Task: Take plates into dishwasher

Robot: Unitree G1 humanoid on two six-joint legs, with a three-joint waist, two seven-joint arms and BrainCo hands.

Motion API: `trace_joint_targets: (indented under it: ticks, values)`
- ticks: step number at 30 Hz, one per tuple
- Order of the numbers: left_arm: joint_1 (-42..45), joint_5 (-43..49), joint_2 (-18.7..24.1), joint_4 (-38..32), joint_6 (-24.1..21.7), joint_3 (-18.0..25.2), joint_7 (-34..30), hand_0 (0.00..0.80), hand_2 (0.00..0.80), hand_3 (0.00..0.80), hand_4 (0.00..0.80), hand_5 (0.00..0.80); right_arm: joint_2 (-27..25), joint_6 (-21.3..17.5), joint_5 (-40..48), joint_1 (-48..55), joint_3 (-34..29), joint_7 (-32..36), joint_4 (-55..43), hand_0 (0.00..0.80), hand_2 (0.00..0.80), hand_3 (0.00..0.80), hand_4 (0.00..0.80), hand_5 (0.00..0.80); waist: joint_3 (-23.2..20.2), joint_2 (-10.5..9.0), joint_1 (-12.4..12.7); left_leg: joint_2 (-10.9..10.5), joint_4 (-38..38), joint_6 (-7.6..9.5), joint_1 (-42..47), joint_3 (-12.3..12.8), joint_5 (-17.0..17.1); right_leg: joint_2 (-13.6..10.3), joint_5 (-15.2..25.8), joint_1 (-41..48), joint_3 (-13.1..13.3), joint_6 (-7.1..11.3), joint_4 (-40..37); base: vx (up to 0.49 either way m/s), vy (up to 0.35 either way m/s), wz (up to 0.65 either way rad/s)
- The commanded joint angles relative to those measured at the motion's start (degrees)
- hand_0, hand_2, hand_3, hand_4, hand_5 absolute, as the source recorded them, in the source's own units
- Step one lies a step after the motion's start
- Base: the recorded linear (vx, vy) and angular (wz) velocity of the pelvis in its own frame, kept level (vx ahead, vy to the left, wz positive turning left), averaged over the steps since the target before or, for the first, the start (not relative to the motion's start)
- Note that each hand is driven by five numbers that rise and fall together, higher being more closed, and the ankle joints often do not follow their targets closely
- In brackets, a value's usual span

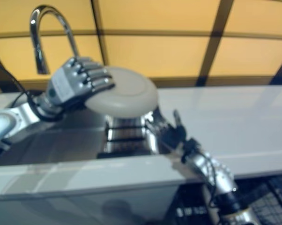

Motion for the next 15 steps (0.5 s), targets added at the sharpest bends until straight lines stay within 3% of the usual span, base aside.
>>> trace_joint_targets:
  ticks: [1, 15]
  values:
    - [-9.65, -5.19, -0.75, 2.84, 0.97, -1.39, 0.05, 0.800, 0.800, 0.800, 0.800, 0.800, -1.71, -0.95, 3.16, -6.35, -1.31, 1.35, -3.94, 0.000, 0.000, 0.000, 0.000, 0.000, -0.88, 1.42, -0.37, -1.16, -0.04, -0.20, -0.26, 0.46, -2.59, 3.97, -3.08, 1.84, -1.24, 0.58, 0.22, 0.000, 0.000, 0.00]
    - [-11.59, -5.54, -1.76, 1.40, 0.09, -2.90, -1.24, 0.800, 0.800, 0.800, 0.800, 0.800, -1.51, -1.66, 3.16, -7.74, -0.26, 2.11, -5.24, 0.000, 0.000, 0.000, 0.000, 0.000, -0.81, 1.36, -0.24, -1.21, -0.04, -0.20, -0.17, 0.31, -2.65, 3.90, -3.09, 2.00, -1.55, 0.60, 0.22, 0.000, 0.000, 0.00]
